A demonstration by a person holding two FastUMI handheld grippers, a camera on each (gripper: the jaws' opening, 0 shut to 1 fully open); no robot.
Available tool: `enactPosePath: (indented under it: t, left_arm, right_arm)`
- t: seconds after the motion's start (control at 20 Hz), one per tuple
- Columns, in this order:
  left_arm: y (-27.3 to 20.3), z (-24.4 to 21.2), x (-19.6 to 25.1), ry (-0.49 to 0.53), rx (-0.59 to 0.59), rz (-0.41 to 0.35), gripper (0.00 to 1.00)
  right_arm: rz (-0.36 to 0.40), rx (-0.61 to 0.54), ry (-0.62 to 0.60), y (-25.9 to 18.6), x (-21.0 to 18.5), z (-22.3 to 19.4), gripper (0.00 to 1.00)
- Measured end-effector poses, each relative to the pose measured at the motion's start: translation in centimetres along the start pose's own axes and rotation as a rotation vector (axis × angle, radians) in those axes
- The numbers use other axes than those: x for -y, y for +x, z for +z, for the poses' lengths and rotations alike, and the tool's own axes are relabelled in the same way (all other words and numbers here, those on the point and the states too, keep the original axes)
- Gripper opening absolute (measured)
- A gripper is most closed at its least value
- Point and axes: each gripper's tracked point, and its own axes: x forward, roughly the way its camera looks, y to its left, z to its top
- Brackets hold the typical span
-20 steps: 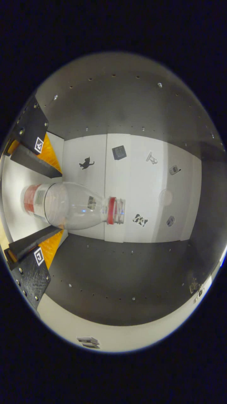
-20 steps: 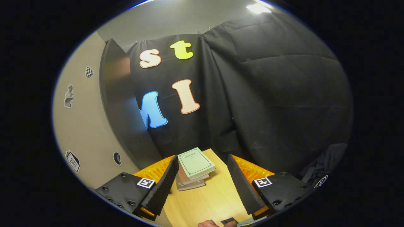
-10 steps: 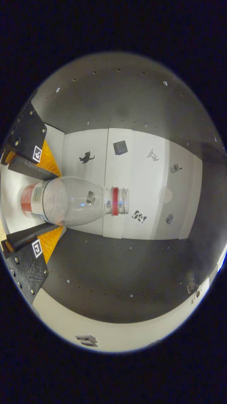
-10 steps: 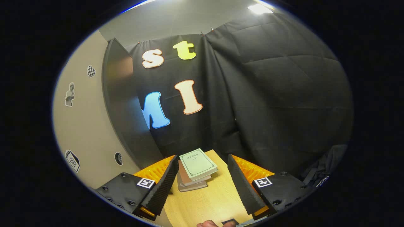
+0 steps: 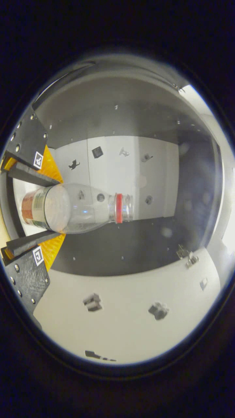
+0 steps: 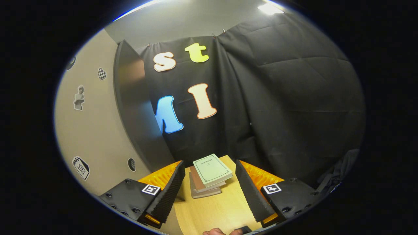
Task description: Open the cabinet door with the right hand, grasp the bottle in the cabinet with the left hand and place it on the coaster, then close the cabinet door with the right hand.
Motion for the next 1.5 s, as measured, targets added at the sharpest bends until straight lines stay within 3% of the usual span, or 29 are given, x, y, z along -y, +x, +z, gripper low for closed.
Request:
enactPosePath:
  t: [0.3,0.6,0.95,1.05,1.15,1.25,1.3,1.5]
  left_arm:
    - [-10.5,1.4,-0.4,-0.051,0.011,0.053,0.67]
    - [-20.6,-1.8,-5.3,-0.053,-0.047,0.215,0.67]
    - [-29.4,-13.4,-11.3,-0.087,-0.140,0.395,0.67]
    - [-31.0,-17.4,-13.0,-0.067,-0.128,0.438,0.73]
    - [-33.1,-22.5,-14.4,-0.028,-0.170,0.487,0.67]
    - [-34.2,-27.2,-14.5,-0.041,-0.200,0.499,0.73]
    - [-34.5,-28.9,-14.4,-0.057,-0.203,0.503,0.68]
    - [-34.1,-33.3,-14.4,-0.045,-0.210,0.529,0.67]
  right_arm:
    - [0.023,0.009,-0.009,-0.2,-0.6,0.4,0.98]
    - [0.055,0.012,-0.023,-0.2,-1.6,0.4,0.98]
    - [0.078,0.014,-0.051,-0.8,-2.1,0.4,0.98]
    - [0.073,0.013,-0.038,-1.0,-2.3,0.2,0.98]
    - [0.092,-0.007,-0.020,-1.4,-2.9,-0.3,0.98]
    - [0.104,-0.025,-0.030,-2.3,-3.1,-1.2,0.93]
    - [0.094,-0.019,-0.052,-2.9,-2.8,-1.5,0.98]
    - [0.048,-0.053,-0.149,-4.3,-2.2,-3.2,0.99]
